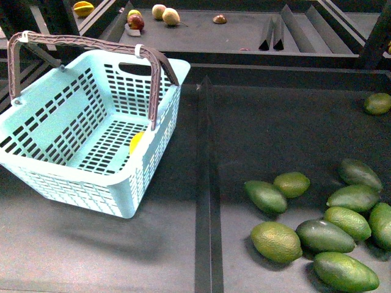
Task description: Pick lemon and mango into basket
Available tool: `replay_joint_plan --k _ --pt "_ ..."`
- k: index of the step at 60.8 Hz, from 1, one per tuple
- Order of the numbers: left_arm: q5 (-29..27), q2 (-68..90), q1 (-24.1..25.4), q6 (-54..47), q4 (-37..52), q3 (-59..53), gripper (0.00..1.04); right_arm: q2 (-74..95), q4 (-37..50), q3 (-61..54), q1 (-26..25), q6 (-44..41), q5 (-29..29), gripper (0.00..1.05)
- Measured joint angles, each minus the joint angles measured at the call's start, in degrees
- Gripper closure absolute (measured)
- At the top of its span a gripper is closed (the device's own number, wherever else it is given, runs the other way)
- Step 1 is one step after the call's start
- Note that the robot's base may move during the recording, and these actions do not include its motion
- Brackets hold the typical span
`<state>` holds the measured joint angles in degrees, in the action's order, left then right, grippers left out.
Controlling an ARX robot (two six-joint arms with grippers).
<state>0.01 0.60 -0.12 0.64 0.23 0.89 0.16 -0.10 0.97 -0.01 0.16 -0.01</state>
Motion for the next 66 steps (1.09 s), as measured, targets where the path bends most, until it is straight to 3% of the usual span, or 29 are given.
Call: replay_joint_plan --k 28,34,55,66 --pt "0.0 -0.2 0.0 0.0 -0.1 0.0 1.01 0.0 0.0 0.0 0.0 0.0 0.0 0.09" --pt "0.0 -0.2 0.0 0.0 -0.1 0.0 0.77 0.0 0.0 0.0 0.0 0.0 0.0 0.09" --pt "0.0 -0.2 0.0 0.0 -0.1 0.0 0.06 0.0 0.0 0.0 0.0 0.0 0.0 0.09" --pt "0.0 -0.2 0.0 -0.1 -0.1 0.0 0.07 0.0 0.0 0.0 0.0 0.0 0.0 0.09"
